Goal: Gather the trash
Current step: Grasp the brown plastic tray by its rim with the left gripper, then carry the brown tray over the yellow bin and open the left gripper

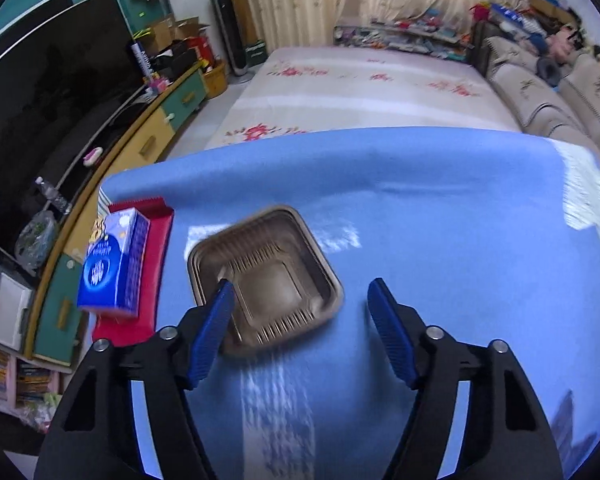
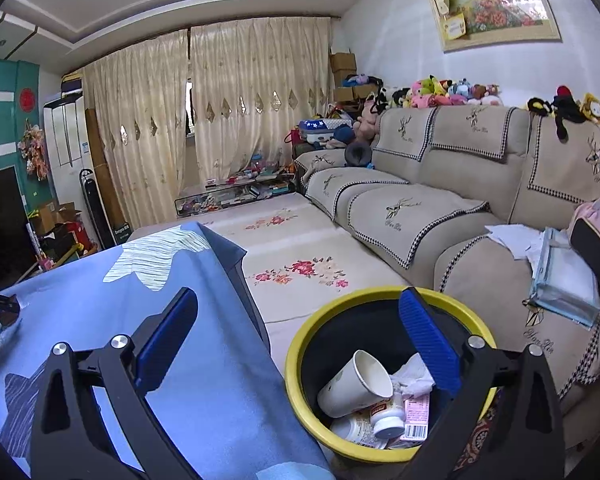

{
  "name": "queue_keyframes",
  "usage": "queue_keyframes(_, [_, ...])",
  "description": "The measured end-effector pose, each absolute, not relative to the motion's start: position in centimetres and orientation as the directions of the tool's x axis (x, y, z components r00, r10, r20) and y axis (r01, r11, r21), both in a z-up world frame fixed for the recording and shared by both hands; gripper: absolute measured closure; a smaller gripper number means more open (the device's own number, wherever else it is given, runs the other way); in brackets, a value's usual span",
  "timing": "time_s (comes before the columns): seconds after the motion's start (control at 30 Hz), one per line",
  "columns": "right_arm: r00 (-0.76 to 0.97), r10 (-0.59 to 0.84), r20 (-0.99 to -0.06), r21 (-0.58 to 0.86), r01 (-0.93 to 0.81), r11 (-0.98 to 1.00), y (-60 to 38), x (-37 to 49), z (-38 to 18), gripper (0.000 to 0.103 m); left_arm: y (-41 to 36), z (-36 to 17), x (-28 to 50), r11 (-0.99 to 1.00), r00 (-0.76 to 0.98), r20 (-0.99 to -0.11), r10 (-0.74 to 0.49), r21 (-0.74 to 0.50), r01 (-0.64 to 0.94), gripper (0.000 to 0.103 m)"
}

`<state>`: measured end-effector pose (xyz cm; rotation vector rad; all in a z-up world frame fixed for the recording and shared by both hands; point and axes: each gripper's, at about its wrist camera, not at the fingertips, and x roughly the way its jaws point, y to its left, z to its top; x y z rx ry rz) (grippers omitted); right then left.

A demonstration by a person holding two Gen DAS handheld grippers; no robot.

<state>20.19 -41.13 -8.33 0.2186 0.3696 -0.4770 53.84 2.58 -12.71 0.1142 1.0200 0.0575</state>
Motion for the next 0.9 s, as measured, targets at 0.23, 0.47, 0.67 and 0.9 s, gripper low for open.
queue_keyframes(0.23, [0.822, -0.406, -0.399, 0.108, 0.482, 0.870, -41.1, 20.4, -8.4, 0.007, 2.3, -13.3, 55.7, 0.987, 0.510, -0.849, 0.135, 0.163, 0.010, 0.053])
queue_keyframes(0.47, [0.819, -0.403, -0.408, 0.109, 0.482, 0.869, -41.3, 20.6, -8.6, 0.007, 2.2, -13.0, 54.9, 0.986, 0.530, -0.838, 0.130, 0.163, 0.015, 0.091])
queue_keyframes(0.67, [0.818, -0.404, -0.410, 0.106, 0.483, 0.869, -41.1, 20.6, -8.6, 0.007, 0.5, -10.9, 51.3, 0.987, 0.595, -0.800, 0.080, 0.148, 0.066, 0.095])
queue_keyframes(0.9, [0.815, -0.417, -0.402, 0.104, 0.493, 0.864, -41.1, 20.3, -8.5, 0.007, -6.4, -6.3, 43.1, 0.959, 0.656, -0.753, -0.052, 0.144, 0.242, 0.095])
